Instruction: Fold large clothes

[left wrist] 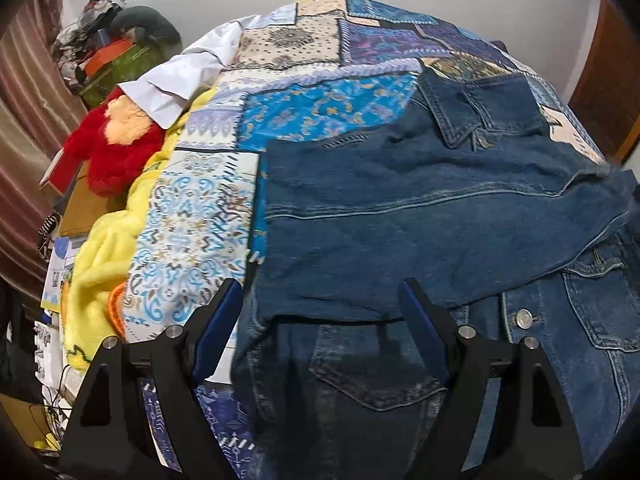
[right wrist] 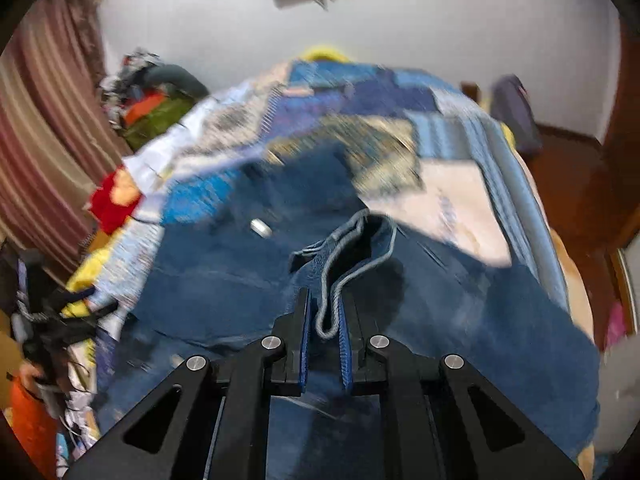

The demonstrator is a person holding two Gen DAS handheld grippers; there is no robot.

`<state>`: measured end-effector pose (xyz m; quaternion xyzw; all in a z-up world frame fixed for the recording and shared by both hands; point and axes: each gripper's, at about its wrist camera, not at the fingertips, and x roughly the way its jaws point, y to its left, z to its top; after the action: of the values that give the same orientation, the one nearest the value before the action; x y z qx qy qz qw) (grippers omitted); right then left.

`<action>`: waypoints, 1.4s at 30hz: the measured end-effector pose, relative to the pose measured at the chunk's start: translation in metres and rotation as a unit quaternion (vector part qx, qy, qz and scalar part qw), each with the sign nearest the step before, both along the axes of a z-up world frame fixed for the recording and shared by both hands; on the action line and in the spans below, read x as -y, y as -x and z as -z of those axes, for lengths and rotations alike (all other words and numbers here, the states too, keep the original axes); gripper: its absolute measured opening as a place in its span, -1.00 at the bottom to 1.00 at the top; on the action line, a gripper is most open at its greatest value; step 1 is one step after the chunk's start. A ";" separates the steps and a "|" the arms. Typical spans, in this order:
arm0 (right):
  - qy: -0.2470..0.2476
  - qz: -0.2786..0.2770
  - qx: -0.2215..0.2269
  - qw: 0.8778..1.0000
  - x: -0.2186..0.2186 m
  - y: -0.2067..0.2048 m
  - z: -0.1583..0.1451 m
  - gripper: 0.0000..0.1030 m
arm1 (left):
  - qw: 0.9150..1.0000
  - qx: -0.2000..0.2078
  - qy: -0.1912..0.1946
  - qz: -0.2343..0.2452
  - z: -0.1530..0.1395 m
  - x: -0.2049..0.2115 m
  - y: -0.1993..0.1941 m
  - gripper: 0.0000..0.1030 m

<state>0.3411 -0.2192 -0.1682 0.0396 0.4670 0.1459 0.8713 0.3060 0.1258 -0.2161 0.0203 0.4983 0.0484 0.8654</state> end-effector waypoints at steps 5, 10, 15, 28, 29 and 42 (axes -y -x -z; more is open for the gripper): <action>0.034 0.032 -0.008 0.999 0.038 0.015 0.018 -0.81 | 1.000 -0.014 -0.008 0.013 0.005 0.013 -0.005 0.55; 0.044 0.066 0.017 0.997 0.073 0.030 -0.002 -0.80 | 0.999 -0.012 -0.016 0.045 -0.007 0.039 -0.020 0.55; 0.066 0.072 0.010 0.995 0.093 0.028 -0.008 -0.80 | 0.995 0.010 -0.020 0.093 -0.028 0.084 -0.037 0.56; 0.189 0.090 -0.048 0.977 0.145 0.039 0.063 -0.79 | 0.976 -0.032 -0.005 0.217 -0.014 0.220 -0.075 0.60; 0.193 0.096 -0.054 0.975 0.153 0.042 0.064 -0.79 | 0.973 -0.040 -0.004 0.226 -0.009 0.230 -0.079 0.60; 0.173 0.168 -0.131 0.962 0.249 0.074 0.089 -0.28 | 0.948 -0.008 -0.107 0.299 0.003 0.320 -0.071 0.60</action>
<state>0.2667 -0.4684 -0.2574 -0.0147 0.5820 -0.0917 0.8078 0.3766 -0.1940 -0.2189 0.2613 0.4679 -0.1596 0.8291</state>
